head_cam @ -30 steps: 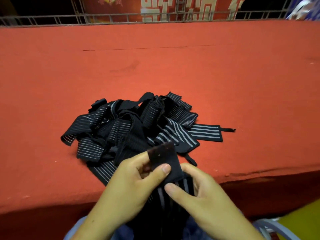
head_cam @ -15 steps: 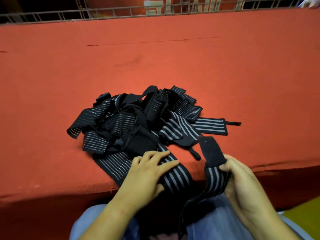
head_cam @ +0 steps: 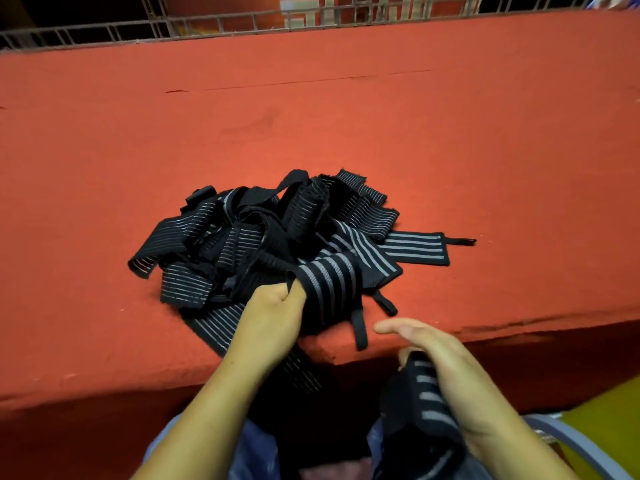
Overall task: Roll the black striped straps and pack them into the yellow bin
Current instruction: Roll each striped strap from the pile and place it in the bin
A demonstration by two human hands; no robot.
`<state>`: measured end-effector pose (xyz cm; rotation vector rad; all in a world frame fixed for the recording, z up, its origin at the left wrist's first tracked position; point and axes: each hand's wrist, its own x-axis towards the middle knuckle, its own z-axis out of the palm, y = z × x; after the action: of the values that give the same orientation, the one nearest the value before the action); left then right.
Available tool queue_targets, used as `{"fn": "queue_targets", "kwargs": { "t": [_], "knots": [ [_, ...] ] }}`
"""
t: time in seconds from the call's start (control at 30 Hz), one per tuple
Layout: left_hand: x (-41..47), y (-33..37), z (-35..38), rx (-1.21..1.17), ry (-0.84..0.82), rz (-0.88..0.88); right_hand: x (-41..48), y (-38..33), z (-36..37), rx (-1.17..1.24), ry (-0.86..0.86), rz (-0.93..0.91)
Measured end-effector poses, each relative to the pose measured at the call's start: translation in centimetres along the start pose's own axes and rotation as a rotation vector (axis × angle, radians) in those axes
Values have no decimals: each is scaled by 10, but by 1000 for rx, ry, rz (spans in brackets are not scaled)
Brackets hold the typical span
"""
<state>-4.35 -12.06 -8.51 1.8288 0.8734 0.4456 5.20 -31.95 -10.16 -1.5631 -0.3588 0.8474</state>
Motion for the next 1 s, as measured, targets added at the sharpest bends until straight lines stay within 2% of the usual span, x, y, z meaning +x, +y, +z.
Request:
{"fn": "queue_targets", "kwargs": {
  "t": [0.1,0.17,0.3,0.47,0.5,0.57,0.63,0.73,0.87,0.93,1.0],
  "knots": [
    [-4,4,-1,-16,-30,1,4,-2,17,-141,-83,-17],
    [-7,6,-2,-9,-70,31,8,-2,28,-183,-64,-34],
    [-17,8,-4,-27,-174,128,19,-7,42,-75,-86,-137],
    [-18,-4,-8,-73,-316,214,20,-23,50,39,-59,-164],
    [-15,-10,-7,-31,-337,278,19,-27,50,63,-44,-156],
    [-5,-27,-3,198,-356,464,16,-35,44,141,-17,-141],
    [6,-44,-2,440,-311,531,9,-44,32,246,-24,-148],
    [28,-60,-15,513,-147,360,-8,-58,11,347,-11,-186],
    [47,-62,-34,658,-92,119,-32,-74,-5,380,7,-276],
    [50,-58,-38,626,-40,-1,-38,-77,-7,396,75,-299],
    [48,-55,-39,644,-7,-27,-38,-76,-8,439,139,-292]
  ]
}}
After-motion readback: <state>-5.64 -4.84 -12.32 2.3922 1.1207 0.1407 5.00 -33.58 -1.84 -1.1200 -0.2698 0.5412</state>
